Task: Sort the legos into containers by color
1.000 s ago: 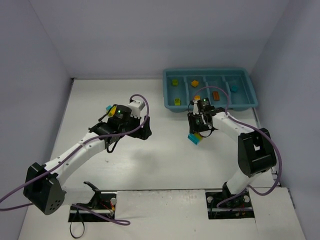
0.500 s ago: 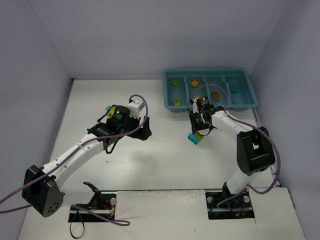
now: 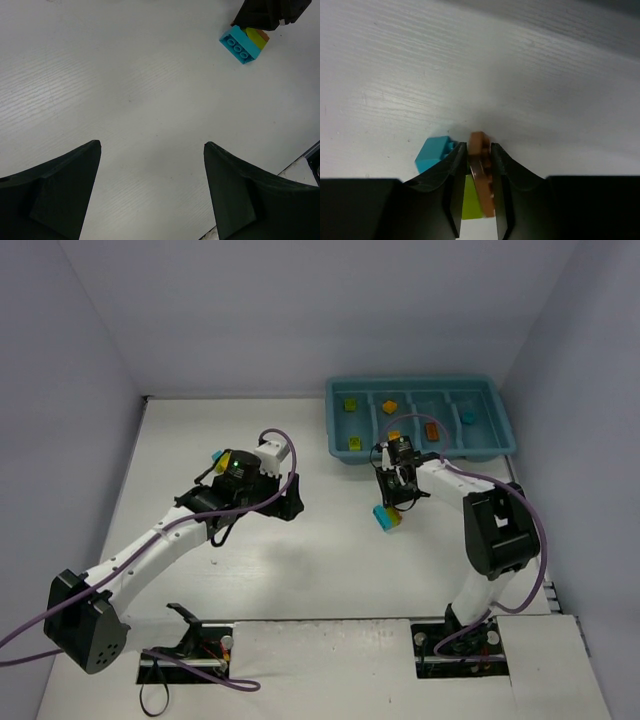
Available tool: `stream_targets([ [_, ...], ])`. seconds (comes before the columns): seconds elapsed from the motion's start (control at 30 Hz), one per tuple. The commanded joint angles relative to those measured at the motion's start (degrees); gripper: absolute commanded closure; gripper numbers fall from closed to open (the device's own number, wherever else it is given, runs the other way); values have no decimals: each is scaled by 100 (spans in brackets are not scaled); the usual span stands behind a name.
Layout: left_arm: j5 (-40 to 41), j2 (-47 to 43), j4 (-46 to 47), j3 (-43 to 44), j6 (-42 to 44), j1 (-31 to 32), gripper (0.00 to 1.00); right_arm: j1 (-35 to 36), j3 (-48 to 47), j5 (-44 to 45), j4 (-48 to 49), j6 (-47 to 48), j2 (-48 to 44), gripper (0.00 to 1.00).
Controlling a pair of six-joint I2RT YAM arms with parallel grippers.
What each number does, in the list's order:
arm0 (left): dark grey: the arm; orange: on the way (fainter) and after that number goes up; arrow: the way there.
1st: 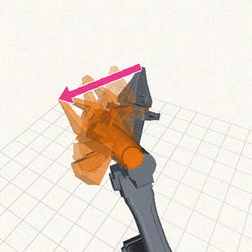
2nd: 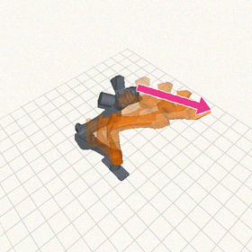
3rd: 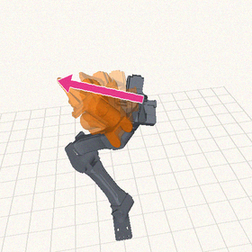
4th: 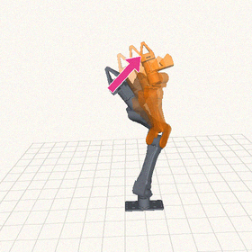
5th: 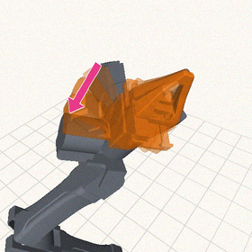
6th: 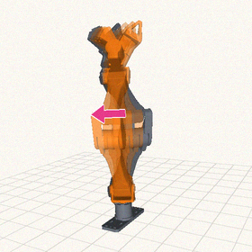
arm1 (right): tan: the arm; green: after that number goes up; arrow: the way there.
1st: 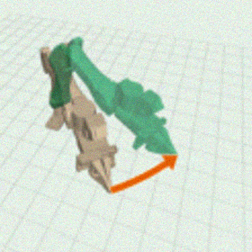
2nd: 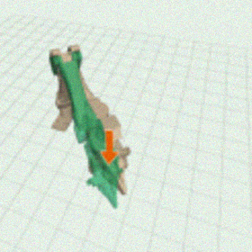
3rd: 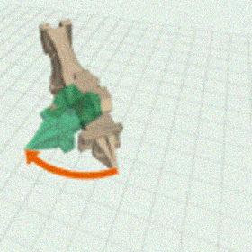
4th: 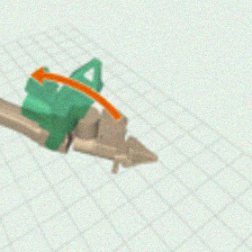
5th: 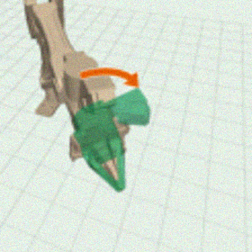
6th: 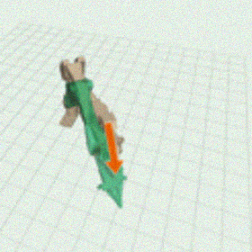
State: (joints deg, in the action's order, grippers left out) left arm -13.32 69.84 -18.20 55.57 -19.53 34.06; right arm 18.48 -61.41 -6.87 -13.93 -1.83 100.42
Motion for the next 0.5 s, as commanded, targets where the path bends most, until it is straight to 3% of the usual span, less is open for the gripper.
stream_targets([
  [0.0, -65, -173, 167, 50, 81, 30, 23, 42, -179, 37, 49, 16, -14, 82],
  [0.1, -74, -173, 159, 59, 72, 30, 23, 42, -187, 46, 66, -54, -66, 100],
  [0.33, -381, -59, 290, 191, -252, 30, 23, 454, -275, 151, 285, -599, -812, 100],
  [0.47, -960, 117, 745, 349, -779, 30, 22, 796, -293, 327, 715, -1205, -1376, 100],
])
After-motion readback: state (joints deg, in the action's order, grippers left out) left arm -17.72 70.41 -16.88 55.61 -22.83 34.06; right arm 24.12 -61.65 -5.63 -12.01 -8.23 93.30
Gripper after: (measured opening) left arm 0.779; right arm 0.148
